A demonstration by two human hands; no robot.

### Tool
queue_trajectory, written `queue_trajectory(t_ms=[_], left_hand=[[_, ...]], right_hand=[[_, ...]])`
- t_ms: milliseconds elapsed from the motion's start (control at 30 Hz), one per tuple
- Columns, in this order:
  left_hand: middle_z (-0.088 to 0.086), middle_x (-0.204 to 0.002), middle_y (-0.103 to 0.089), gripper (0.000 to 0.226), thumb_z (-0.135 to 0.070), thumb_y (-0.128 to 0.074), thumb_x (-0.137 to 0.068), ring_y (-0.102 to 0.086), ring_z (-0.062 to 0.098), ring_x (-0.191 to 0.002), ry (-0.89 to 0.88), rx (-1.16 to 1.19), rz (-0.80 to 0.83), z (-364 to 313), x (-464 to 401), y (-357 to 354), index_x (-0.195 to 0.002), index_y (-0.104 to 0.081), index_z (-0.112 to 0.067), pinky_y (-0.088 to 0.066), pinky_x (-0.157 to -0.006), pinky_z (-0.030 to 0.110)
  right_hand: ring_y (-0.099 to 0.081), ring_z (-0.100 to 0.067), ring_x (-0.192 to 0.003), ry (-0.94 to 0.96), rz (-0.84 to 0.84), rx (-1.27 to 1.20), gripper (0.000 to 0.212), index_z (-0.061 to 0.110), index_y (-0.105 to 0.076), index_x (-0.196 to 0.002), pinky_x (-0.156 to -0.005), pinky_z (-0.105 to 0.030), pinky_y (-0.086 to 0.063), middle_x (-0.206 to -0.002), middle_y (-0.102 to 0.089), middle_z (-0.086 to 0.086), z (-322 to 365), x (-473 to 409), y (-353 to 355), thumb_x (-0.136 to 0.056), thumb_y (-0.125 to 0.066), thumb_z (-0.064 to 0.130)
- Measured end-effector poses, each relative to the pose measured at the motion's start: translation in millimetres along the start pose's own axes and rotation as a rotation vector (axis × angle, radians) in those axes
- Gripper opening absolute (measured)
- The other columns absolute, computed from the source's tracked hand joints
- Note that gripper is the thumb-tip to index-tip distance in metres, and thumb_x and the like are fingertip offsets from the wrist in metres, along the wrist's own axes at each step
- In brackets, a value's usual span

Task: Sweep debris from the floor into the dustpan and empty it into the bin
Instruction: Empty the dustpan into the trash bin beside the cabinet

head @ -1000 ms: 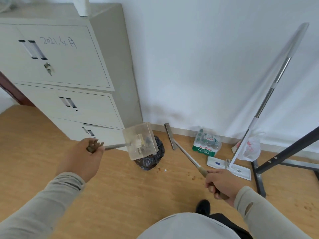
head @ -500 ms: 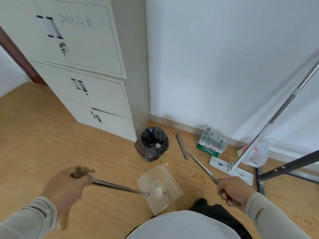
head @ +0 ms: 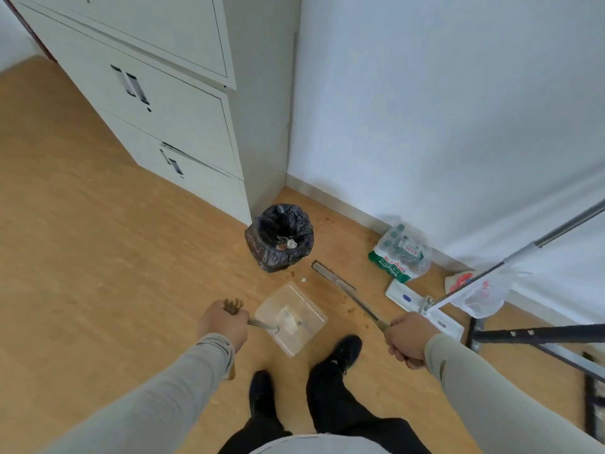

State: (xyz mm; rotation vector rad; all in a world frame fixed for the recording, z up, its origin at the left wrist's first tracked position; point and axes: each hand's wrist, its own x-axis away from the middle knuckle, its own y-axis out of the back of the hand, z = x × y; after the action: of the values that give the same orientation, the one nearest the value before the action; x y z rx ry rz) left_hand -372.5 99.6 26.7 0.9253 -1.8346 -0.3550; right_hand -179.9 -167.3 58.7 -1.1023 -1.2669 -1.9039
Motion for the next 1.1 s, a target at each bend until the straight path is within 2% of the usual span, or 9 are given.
queue_trajectory(t_ms=[100,200,300,367,567,633,800,967,1100], left_hand=[[0.009,-0.093,-0.072,0.020,-0.029,-0.064,-0.092,-0.069,0.030,-0.084,0.051,-0.034,0.016,-18,-13,-38,-0.103,-0.063,-0.012,-0.056,-0.079,0.039],[0.010,-0.093,-0.072,0.023,-0.024,-0.062,-0.092,-0.068,0.029,-0.084,0.116,-0.076,0.065,-31,-29,-67,-0.107,-0.065,-0.007,-0.052,-0.072,0.036],[0.012,-0.096,-0.074,0.024,-0.024,-0.062,-0.092,-0.071,0.031,-0.089,0.171,-0.046,0.077,-40,-41,-86,-0.109,-0.063,-0.008,-0.057,-0.085,0.041],[0.012,-0.096,-0.074,0.025,-0.024,-0.062,-0.091,-0.072,0.031,-0.088,0.181,-0.038,0.077,-45,-46,-95,-0.112,-0.062,-0.009,-0.058,-0.085,0.042],[0.016,-0.097,-0.073,0.031,-0.020,-0.060,-0.091,-0.072,0.034,-0.088,0.199,-0.002,0.070,-52,-57,-104,-0.119,-0.059,-0.006,-0.060,-0.085,0.047],[0.017,-0.098,-0.073,0.030,-0.019,-0.060,-0.092,-0.071,0.035,-0.090,0.204,0.008,0.074,-52,-56,-103,-0.119,-0.058,-0.006,-0.059,-0.086,0.047],[0.021,-0.094,-0.071,0.024,-0.017,-0.062,-0.091,-0.071,0.039,-0.088,0.224,0.054,0.114,-48,-49,-100,-0.110,-0.059,-0.003,-0.061,-0.081,0.047],[0.010,-0.058,-0.067,0.011,-0.011,-0.062,-0.087,-0.060,0.027,-0.055,0.227,0.048,0.135,-40,-46,-87,-0.081,-0.067,-0.003,-0.059,-0.067,0.037],[0.012,-0.067,-0.073,0.021,-0.013,-0.059,-0.087,-0.070,0.032,-0.067,0.159,-0.115,0.113,-25,-29,-52,-0.069,-0.066,-0.004,-0.060,-0.074,0.041]], right_hand=[[-0.058,-0.027,-0.059,0.060,-0.036,0.087,0.007,0.009,-0.062,-0.083,-0.053,-0.030,-0.050,-0.072,-0.064,-0.013,11,-24,9,-0.085,-0.056,0.007],[-0.046,-0.026,-0.058,0.016,0.007,0.116,0.023,0.002,-0.066,-0.097,-0.053,-0.030,-0.039,-0.069,-0.051,-0.012,19,-48,10,-0.081,-0.049,0.003],[-0.044,-0.023,-0.052,0.016,-0.012,0.148,0.027,0.008,-0.064,-0.100,-0.047,-0.025,-0.038,-0.067,-0.051,-0.008,28,-65,6,-0.081,-0.046,0.005],[-0.048,-0.023,-0.055,0.020,-0.006,0.194,0.024,0.011,-0.063,-0.100,-0.047,-0.025,-0.041,-0.070,-0.054,-0.008,32,-73,4,-0.083,-0.047,0.007],[-0.048,-0.024,-0.058,0.019,0.181,0.381,0.021,0.007,-0.065,-0.096,-0.053,-0.029,-0.041,-0.068,-0.052,-0.006,22,-76,2,-0.086,-0.047,0.007],[-0.045,-0.019,-0.053,-0.002,0.249,0.327,0.020,0.012,-0.066,-0.099,-0.050,-0.027,-0.040,-0.070,-0.051,-0.005,16,-64,26,-0.090,-0.049,0.008],[-0.043,-0.015,-0.046,-0.082,0.233,-0.035,0.028,0.018,-0.065,-0.113,-0.042,-0.023,-0.035,-0.070,-0.066,-0.012,-13,-22,105,-0.089,-0.061,0.003],[-0.044,-0.017,-0.049,-0.048,0.157,0.038,0.022,0.025,-0.064,-0.092,-0.044,-0.022,-0.036,-0.067,-0.062,-0.008,-5,-4,57,-0.090,-0.056,0.005],[-0.044,-0.019,-0.053,-0.048,0.091,-0.067,0.022,0.023,-0.065,-0.086,-0.045,-0.023,-0.036,-0.067,-0.061,-0.010,-13,8,32,-0.090,-0.056,0.003]])
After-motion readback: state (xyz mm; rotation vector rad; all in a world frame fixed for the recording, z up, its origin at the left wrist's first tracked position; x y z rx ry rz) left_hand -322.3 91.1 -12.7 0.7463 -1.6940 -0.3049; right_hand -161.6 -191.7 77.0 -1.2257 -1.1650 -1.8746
